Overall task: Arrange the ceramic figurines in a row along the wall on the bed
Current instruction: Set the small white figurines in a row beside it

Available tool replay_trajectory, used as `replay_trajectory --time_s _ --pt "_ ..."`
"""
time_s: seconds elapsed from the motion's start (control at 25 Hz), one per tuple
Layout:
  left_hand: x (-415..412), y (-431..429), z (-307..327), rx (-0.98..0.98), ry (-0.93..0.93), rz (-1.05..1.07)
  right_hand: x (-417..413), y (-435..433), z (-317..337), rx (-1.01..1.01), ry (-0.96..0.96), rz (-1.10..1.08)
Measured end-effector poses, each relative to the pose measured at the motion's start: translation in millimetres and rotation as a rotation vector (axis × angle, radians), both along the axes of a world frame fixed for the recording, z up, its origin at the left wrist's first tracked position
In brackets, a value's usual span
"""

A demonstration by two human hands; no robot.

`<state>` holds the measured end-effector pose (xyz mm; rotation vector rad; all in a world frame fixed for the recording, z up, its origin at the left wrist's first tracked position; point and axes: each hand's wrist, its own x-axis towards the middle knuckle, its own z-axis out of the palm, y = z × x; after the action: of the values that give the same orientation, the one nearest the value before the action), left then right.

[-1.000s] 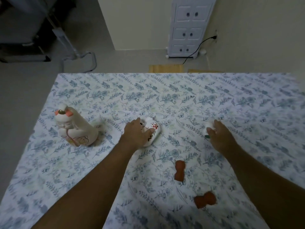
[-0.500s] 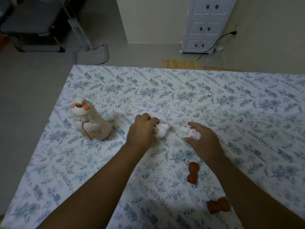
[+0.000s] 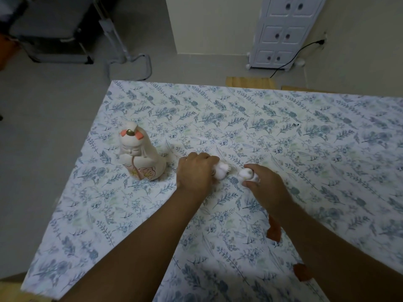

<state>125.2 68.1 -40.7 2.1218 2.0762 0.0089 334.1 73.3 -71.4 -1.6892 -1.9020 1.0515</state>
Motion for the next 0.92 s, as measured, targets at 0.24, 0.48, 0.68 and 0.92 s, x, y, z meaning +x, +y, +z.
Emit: replay_trajectory --time_s 0.24,0.48,0.68,0.92 --pt "-2.3 0.5 -2.2 0.015 -0.008 -0.018 -2.1 -1.0 -2.1 -0.014 -0.012 -0.031" --pt "6.3 -2.5 15.5 -0.036 0.051 -0.025 1.7 -4.8 11.7 -0.089 0.037 -0.099" --pt "49.9 -45.7 32.3 0.191 -0.196 -0.085 47.6 -37.8 24.0 0.027 -0.114 -0.165" --pt "124.3 -90.5 7.3 0.025 -0.447 -0.113 123.1 -100.8 21.2 0.008 -0.245 -0.359"
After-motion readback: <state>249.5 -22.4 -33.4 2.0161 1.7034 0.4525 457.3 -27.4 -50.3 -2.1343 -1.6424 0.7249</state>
